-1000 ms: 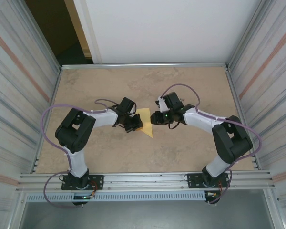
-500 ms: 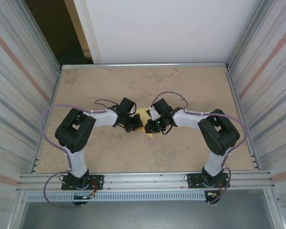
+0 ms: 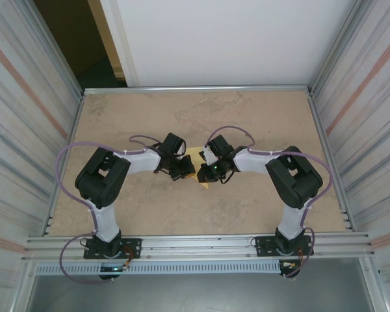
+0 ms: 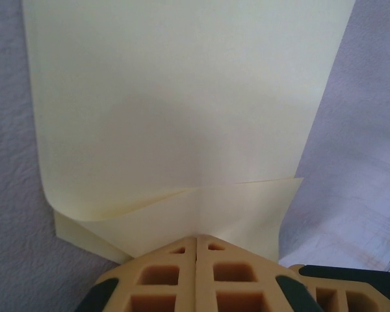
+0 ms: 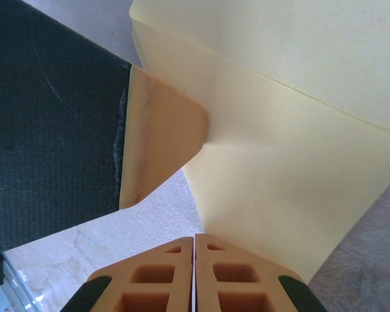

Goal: Fold a paper plane with a square sheet of paper (pick it up from the middle)
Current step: Third fold the triangle at the center of the table.

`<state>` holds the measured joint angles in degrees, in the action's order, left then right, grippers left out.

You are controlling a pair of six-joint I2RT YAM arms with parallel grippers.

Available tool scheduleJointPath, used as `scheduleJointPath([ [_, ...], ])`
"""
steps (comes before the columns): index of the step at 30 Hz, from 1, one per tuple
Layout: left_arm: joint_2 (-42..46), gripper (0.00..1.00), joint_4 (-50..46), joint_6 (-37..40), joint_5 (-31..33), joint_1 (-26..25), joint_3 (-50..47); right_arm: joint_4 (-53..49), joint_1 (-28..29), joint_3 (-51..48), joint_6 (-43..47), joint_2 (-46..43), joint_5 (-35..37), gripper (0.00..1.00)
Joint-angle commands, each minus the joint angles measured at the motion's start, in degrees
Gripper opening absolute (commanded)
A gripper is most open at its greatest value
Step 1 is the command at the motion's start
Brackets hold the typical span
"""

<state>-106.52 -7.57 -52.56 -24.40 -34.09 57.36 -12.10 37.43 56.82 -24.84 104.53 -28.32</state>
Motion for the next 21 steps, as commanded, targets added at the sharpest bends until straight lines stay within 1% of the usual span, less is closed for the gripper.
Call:
scheduleJointPath([
  [1,-1.7,0.06,-5.8,0.4,3.4,0.3,-1.4,-1.6,-0.1,1.0,1.5,0.8,1.0,0.10],
  [21,-1.1,0.06,-6.4,1.7,3.0,1.0,-0.1,-2.7,-0.2,0.4,2.5,2.3,2.3,0.09],
])
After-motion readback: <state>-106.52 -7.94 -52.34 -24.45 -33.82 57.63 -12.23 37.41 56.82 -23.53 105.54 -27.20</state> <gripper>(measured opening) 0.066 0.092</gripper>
